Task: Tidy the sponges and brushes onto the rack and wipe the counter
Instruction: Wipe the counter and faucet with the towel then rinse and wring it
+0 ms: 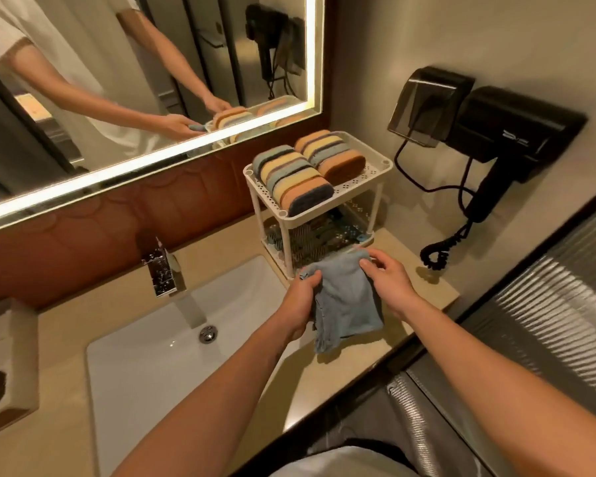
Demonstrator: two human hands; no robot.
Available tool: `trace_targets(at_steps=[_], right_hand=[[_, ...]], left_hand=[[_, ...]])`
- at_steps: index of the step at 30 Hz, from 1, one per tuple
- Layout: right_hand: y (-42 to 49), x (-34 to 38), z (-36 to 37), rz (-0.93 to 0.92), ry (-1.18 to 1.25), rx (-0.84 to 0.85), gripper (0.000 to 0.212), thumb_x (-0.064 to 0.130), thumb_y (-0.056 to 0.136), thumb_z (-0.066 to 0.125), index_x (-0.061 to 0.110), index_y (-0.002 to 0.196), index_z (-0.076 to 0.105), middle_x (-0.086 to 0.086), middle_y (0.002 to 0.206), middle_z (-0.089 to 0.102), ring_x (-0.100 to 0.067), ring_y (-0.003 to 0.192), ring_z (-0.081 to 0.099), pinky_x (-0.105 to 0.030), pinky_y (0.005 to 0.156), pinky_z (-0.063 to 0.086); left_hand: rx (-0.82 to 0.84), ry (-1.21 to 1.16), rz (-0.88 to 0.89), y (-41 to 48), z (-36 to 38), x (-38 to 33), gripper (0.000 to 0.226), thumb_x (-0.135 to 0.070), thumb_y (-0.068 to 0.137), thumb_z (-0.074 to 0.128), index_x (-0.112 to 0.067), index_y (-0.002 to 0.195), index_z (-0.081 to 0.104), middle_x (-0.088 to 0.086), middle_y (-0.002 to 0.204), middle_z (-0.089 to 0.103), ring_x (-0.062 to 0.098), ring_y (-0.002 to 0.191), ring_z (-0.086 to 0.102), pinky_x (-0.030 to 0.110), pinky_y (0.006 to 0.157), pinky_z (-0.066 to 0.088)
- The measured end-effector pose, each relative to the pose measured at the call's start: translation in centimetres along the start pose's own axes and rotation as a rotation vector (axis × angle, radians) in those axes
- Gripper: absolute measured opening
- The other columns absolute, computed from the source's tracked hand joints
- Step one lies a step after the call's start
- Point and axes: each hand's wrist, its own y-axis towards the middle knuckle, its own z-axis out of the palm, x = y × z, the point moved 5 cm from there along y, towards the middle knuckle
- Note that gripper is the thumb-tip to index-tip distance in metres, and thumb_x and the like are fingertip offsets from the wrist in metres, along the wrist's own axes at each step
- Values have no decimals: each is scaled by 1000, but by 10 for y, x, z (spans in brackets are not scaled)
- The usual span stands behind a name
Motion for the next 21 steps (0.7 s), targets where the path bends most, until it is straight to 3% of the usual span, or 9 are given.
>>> trace_targets(at_steps=[3, 10, 13, 16, 19, 21], right_hand=[[15, -17, -31, -2, -66, 10, 27, 16, 101, 59, 15, 128, 65, -4, 113, 70, -17, 100, 67, -19, 75, 53], [54, -47, -68, 20, -177, 35, 27, 12, 99, 62, 10, 125, 68, -1, 106, 68, -17, 96, 66, -8, 67, 48], [73, -54, -69, 55, -173, 78, 28, 10, 101, 57, 12, 128, 65, 0, 102, 67, -6, 85, 64, -5, 61, 46], [90, -66, -60, 113, -172, 194, 44, 10, 103, 54, 21, 145, 49, -2, 120, 66, -11, 105, 65, -15, 83, 52], [95, -75, -49, 86, -257, 287, 58, 4, 100, 54, 23, 153, 38, 2, 139, 50, -13, 131, 47, -29, 107, 42], [95, -81, -41, 40, -322, 363, 60, -2, 99, 52, 18, 153, 38, 0, 143, 48, -13, 136, 43, -28, 109, 39]], left_hand=[[14, -24, -69, 21, 30, 21, 27, -31, 107, 43, -24, 120, 65, 3, 108, 77, 25, 102, 72, 43, 90, 56], [-35, -46, -172, 67, 66, 54, 30, -32, 107, 40, -23, 124, 63, 8, 117, 74, 28, 104, 70, 41, 84, 56], [-107, -56, -109, 81, 66, 55, 27, -27, 106, 45, -19, 121, 66, 8, 113, 75, 24, 100, 71, 35, 77, 57], [-274, 32, 15, 92, 56, 56, 20, -18, 101, 54, -15, 121, 58, 6, 115, 69, 16, 96, 67, 26, 73, 54], [-390, 301, 153, 98, 46, 60, 39, -9, 92, 62, -15, 129, 53, 6, 131, 58, 15, 113, 60, 40, 103, 51], [-385, 566, 163, 103, 45, 68, 60, -11, 89, 63, -12, 146, 44, 8, 150, 37, 23, 135, 41, 34, 121, 28]])
